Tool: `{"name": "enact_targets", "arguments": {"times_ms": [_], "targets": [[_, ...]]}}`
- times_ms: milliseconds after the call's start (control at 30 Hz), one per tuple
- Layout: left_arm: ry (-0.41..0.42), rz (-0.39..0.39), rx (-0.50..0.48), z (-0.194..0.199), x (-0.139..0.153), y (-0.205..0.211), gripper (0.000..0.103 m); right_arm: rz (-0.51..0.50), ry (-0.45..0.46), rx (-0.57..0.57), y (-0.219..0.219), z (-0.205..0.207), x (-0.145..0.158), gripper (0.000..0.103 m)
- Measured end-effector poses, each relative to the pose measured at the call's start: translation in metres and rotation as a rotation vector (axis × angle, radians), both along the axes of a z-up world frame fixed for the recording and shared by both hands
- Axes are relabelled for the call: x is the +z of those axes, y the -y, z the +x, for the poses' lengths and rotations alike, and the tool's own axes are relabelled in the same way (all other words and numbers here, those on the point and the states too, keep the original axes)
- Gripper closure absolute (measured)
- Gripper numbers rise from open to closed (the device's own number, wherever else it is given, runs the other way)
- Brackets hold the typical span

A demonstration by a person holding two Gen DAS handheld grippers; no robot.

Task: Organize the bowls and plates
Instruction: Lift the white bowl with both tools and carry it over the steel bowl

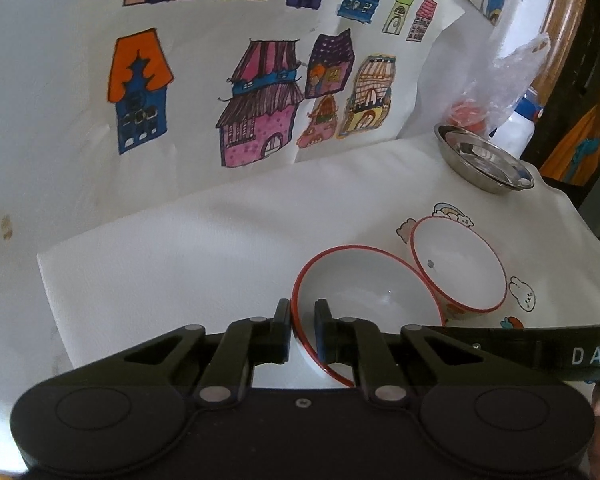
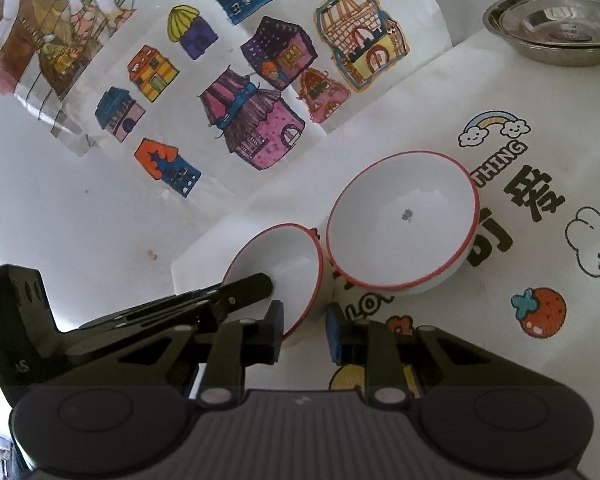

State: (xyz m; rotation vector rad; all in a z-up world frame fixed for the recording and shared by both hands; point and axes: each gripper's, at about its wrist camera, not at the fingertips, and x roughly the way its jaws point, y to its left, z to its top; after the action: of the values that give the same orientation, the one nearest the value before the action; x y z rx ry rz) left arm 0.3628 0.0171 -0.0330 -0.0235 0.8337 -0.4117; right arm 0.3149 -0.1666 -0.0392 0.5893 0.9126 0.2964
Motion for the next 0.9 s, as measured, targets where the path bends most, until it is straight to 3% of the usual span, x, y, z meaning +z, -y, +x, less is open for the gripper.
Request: {"name": "enact_targets", "arguments": {"times_ms": [367, 667, 900], "targets": [[0.065, 0.003, 0.012, -0.039, 0.034, -0.001, 0.091, 0.048, 0.071, 0.028, 0.005, -0.035, 0.026, 0.078], [0.150, 0.014, -0.011, -0.099, 0.068, 0.014, 0.091, 0.059, 0.143, 0.034, 0.034, -0.084, 0.055, 0.078], [0.164, -0.029, -0.026, -0.142, 0.071, 0.029, 0.090, 0.021, 0.168, 0.025, 0.057, -0.124, 0.065, 0.078]]}}
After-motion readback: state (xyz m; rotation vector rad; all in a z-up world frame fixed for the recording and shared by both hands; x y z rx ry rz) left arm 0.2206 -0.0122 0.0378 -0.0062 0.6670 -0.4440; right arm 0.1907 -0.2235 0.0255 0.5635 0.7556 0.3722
